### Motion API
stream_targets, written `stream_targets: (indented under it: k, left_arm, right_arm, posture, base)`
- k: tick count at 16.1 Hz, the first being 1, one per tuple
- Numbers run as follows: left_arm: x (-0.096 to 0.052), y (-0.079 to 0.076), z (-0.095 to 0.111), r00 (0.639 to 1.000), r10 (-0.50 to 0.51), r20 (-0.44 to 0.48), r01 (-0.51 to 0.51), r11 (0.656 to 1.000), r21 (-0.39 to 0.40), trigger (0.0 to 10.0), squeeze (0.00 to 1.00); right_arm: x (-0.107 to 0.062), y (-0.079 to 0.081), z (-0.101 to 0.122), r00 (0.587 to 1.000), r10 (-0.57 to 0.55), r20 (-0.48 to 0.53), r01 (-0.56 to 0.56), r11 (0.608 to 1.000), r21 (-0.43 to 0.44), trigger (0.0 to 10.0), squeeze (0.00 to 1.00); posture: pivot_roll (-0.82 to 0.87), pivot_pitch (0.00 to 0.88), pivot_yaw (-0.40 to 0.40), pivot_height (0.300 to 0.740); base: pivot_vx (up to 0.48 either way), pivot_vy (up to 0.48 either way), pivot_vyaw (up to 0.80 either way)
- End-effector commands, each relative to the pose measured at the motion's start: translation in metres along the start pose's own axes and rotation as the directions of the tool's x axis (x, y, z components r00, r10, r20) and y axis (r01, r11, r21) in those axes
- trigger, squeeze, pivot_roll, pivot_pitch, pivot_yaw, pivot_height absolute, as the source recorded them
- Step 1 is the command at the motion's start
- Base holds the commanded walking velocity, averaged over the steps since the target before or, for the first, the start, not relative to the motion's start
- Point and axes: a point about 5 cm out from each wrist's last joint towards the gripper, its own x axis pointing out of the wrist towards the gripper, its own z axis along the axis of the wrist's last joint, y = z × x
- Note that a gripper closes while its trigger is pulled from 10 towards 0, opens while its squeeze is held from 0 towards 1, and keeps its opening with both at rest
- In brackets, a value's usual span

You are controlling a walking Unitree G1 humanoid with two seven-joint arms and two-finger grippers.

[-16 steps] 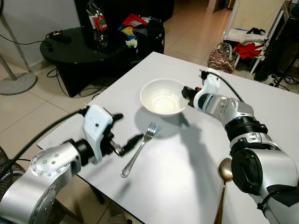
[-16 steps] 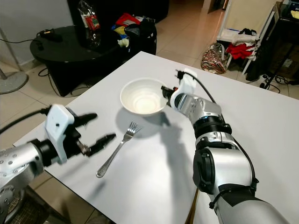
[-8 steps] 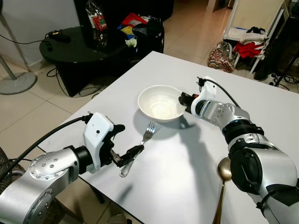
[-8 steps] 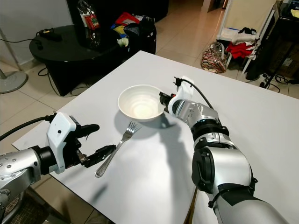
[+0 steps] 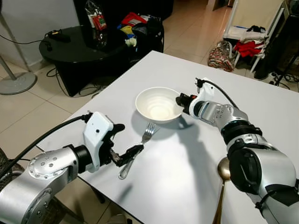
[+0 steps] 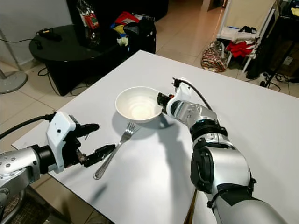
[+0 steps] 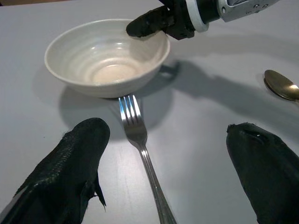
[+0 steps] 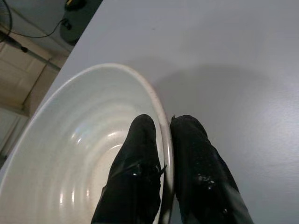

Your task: Setting the table

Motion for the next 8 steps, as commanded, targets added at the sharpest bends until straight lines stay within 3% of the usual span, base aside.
stream_targets:
  k: [1,4,7,8]
  left_arm:
    - [-0.001,0.001,0.002,1.000,0.004,0.003,-0.004,1.000,0.015,10.0,0.00]
    - [-0.001,0.004,0.006,0.999,0.024,0.029,-0.024,1.000,0.019,10.0,0.00]
    - [-0.003,0.005,0.009,0.996,0.049,0.078,-0.050,0.999,0.007,10.0,0.00]
    - [-0.002,0.005,0.010,0.995,0.049,0.092,-0.050,0.999,0.007,10.0,0.00]
  right_arm:
    - [-0.004,0.006,0.013,0.999,0.037,0.020,-0.037,0.999,-0.005,10.0,1.00]
    - [-0.016,-0.006,0.020,0.998,0.067,0.004,-0.067,0.998,-0.001,10.0,1.00]
    - [-0.041,-0.006,0.031,0.985,0.169,0.026,-0.169,0.986,-0.009,10.0,1.00]
    - [-0.062,-0.001,0.035,0.970,0.237,0.057,-0.236,0.971,-0.025,10.0,1.00]
  posture:
    - [0.13,0.005,0.015,0.740]
    - [0.13,0.000,0.014,0.740]
    - [0.11,0.000,0.022,0.740]
    - [0.10,0.000,0.033,0.740]
  base:
    - [0.000,0.000,0.00]
    - [0.000,0.000,0.00]
    - [0.000,0.000,0.00]
    - [0.000,0.000,0.00]
